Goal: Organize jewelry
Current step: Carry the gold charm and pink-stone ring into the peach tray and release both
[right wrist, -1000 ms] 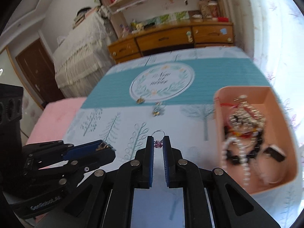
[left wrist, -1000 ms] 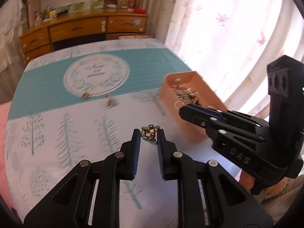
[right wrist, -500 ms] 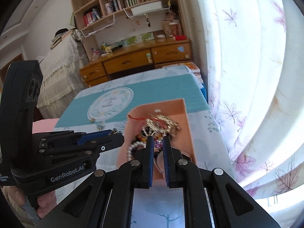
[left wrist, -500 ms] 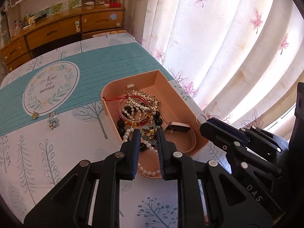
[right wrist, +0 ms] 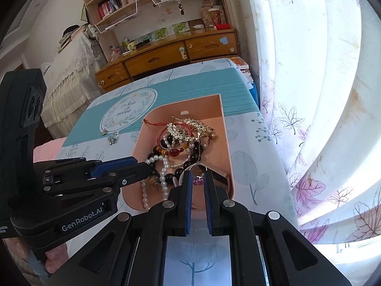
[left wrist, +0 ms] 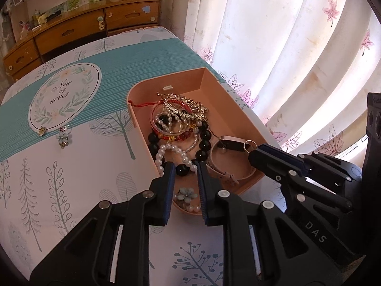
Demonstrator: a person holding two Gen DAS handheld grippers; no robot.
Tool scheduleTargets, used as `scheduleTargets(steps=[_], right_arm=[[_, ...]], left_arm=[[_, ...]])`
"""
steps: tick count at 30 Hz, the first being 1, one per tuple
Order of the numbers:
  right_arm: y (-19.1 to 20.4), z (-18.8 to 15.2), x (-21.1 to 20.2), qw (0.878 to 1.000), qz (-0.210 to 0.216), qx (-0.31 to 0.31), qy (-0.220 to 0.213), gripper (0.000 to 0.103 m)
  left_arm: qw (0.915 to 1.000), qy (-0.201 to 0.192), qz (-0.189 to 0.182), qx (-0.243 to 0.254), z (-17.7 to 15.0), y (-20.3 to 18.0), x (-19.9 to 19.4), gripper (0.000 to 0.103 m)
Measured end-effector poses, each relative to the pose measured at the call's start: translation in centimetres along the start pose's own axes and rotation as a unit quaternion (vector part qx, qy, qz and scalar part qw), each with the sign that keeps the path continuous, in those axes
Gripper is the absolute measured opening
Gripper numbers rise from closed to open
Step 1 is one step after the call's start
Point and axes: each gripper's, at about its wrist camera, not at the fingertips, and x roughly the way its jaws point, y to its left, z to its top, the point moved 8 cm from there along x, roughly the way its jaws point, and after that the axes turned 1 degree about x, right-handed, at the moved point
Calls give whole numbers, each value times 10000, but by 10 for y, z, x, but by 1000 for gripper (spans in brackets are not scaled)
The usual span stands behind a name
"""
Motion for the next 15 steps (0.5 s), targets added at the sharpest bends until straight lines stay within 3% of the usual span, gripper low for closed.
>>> scheduleTargets(steps=[4, 6, 7, 15], right_arm=[[6, -1, 7, 10000, 11, 23, 69, 10], [7, -2, 9, 10000, 15, 12, 80, 10], [9, -3, 8, 10000, 16, 8, 79, 10], [20, -4, 11, 9999, 63, -58, 109, 10]], left_arm=[[9998, -78, -176, 17, -4, -2, -8, 31], [9998, -188, -58, 54, -5, -1, -14, 51], [9996, -264, 5, 70, -5, -1, -17, 55], [9993, -357, 110, -69, -14, 12, -28, 57]])
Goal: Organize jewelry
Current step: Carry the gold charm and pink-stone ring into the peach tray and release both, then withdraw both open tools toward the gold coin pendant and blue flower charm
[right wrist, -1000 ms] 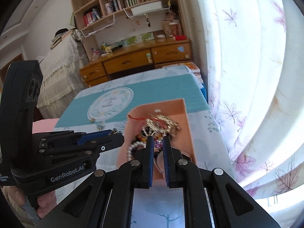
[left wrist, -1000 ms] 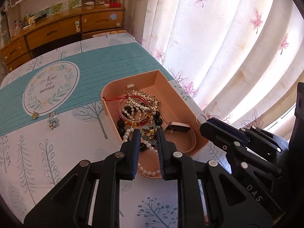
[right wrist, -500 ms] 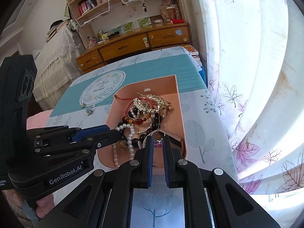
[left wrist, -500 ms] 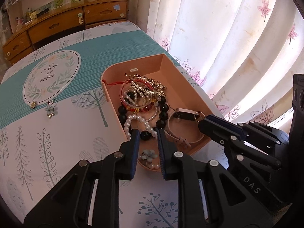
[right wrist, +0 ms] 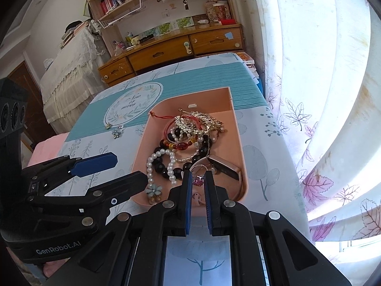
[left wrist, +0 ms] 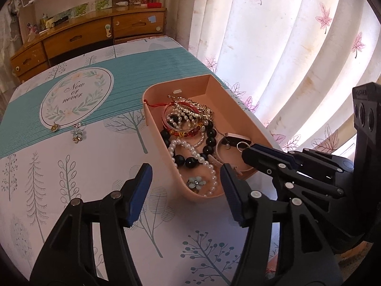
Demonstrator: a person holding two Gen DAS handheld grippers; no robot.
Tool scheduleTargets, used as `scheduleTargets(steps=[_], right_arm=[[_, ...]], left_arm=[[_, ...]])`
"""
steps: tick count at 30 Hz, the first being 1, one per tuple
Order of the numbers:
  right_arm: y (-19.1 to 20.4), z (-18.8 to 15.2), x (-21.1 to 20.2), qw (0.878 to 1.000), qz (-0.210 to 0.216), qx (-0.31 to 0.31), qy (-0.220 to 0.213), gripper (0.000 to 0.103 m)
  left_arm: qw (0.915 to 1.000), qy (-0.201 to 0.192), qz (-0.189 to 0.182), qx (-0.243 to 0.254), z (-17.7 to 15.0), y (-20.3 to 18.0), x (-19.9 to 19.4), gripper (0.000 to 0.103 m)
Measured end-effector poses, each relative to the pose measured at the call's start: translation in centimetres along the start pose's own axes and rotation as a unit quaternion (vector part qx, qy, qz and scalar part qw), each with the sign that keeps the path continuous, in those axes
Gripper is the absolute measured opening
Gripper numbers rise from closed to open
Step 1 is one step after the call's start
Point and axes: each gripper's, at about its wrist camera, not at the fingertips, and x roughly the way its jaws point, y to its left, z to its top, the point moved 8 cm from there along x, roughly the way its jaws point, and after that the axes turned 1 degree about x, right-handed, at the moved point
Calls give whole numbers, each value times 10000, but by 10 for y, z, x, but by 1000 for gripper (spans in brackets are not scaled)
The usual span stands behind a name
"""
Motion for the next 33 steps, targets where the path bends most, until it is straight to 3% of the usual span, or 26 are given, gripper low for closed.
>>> scheduleTargets(steps=[5, 9, 33], right_arm=[[6, -1, -1, 10000, -65, -55, -17, 13], [4, 1, -1, 9999, -107, 24, -56, 30], [60, -1, -6, 9990, 0, -444, -91, 30]], left_arm=[[9999, -3, -3, -120, -6, 8, -3, 57], [9999, -59, -17, -132, -9, 9, -6, 57], [9973, -278, 51, -681, -28, 53, -32, 57]])
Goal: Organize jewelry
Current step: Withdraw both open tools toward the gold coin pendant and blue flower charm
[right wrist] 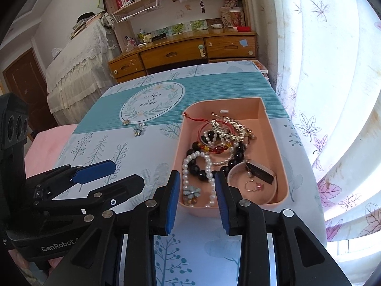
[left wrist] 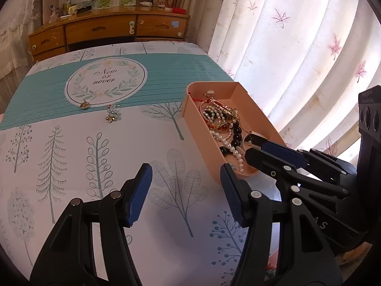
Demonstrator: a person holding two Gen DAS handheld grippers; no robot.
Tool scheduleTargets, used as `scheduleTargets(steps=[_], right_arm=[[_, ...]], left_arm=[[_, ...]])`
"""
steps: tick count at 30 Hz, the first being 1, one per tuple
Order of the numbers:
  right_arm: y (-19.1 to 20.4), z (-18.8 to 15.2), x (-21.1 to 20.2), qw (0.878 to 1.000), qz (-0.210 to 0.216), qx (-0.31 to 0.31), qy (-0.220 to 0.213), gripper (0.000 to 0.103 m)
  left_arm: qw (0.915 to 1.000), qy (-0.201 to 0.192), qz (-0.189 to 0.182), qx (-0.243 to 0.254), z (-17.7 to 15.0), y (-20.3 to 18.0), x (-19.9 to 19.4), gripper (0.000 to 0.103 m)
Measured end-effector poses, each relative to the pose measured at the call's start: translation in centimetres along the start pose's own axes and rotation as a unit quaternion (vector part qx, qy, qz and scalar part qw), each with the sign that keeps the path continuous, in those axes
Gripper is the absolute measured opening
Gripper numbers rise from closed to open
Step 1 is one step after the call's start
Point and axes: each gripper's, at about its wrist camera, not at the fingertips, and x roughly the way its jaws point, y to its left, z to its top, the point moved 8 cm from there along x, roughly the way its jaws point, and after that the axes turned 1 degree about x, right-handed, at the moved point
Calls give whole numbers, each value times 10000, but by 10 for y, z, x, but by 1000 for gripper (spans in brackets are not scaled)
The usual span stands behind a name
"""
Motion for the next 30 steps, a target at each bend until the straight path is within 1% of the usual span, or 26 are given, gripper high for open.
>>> scheduleTargets(steps=[12, 20, 24, 27, 30], right_arm=[[41, 1, 20, 9993, 125, -307, 187, 30], [69, 11, 45, 9981, 184, -467, 343, 31], [82, 20, 62, 9969, 131, -571, 522, 31], [93, 35, 77, 9954, 156, -654, 689, 31], [103, 54, 91, 9944, 150, -769, 712, 31]], left_arm=[[9988, 30, 148, -463, -9, 48, -4, 57], [9961, 36, 349, -807, -9, 93, -3, 57], [9952, -56, 591, -774, 3, 119, -12, 57], [9942, -152, 803, -693, 18, 143, -21, 57], [9941, -95, 923, -568, 32, 162, -22, 57]])
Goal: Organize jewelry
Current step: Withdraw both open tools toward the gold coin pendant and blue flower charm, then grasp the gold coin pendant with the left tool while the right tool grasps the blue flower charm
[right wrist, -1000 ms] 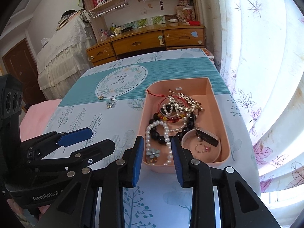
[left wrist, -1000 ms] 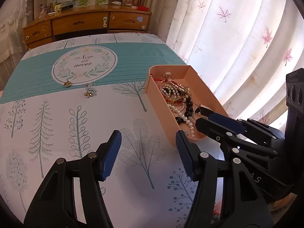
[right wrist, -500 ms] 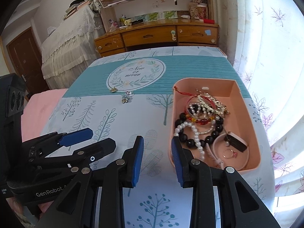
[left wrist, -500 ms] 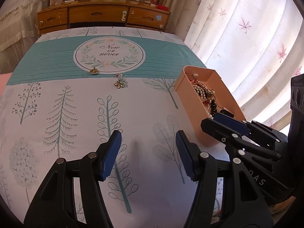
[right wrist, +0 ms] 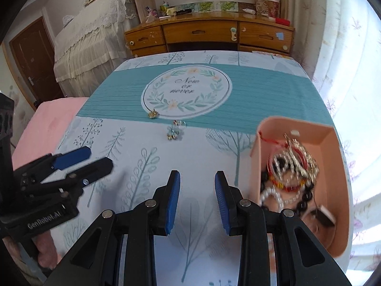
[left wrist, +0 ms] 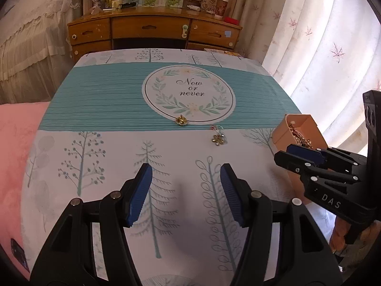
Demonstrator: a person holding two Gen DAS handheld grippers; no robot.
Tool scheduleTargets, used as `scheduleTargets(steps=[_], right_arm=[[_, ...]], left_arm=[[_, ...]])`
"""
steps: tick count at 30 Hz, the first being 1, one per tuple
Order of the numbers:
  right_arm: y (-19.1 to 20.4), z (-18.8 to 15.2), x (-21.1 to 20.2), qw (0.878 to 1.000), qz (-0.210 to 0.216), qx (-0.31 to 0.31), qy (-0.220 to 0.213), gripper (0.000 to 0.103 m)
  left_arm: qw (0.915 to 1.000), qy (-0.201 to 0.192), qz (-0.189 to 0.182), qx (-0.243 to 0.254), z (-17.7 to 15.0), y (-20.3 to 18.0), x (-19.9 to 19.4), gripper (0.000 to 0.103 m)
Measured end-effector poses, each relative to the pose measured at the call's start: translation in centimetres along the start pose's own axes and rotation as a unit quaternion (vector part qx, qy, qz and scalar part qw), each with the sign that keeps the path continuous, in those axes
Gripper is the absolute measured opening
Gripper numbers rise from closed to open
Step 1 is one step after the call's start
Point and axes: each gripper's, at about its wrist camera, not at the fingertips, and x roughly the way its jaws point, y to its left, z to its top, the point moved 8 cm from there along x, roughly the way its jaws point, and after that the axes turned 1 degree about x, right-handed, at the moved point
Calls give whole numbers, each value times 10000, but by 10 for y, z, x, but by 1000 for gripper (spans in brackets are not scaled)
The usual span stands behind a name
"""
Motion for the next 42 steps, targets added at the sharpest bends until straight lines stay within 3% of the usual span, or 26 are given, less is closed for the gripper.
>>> scheduleTargets(steps=[7, 15, 18, 25, 28, 31, 34, 36, 42], right_arm=[[14, 23, 51, 9988, 289, 72, 383, 31], [25, 33, 102, 9968, 398, 215, 655, 31], [30, 39, 111, 9979, 335, 139, 527, 31], [46, 42, 117, 9992, 25, -355, 207, 29], [47, 40, 115, 9990, -7, -419, 135, 13], [41, 37, 111, 9995, 91, -260, 137, 13], [35, 31, 102, 9998, 134, -145, 93, 13], [31, 26, 96, 9998, 159, -99, 59, 13], [24, 16, 82, 9997, 248, -6, -12, 13]], left_arm=[[9982, 261, 131, 527, 25, 14, 27, 57], [9948, 573, -223, 812, 37, 12, 67, 57], [9943, 580, -238, 860, 41, 14, 77, 57], [9945, 627, -279, 797, 51, 17, 97, 57], [9930, 602, -286, 979, 53, 8, 104, 57], [9907, 604, -264, 1194, 55, -1, 111, 56], [9883, 638, -205, 1368, 55, -6, 121, 48], [9877, 714, -189, 1378, 55, -7, 127, 36], [9887, 730, -100, 1307, 53, -7, 138, 32]])
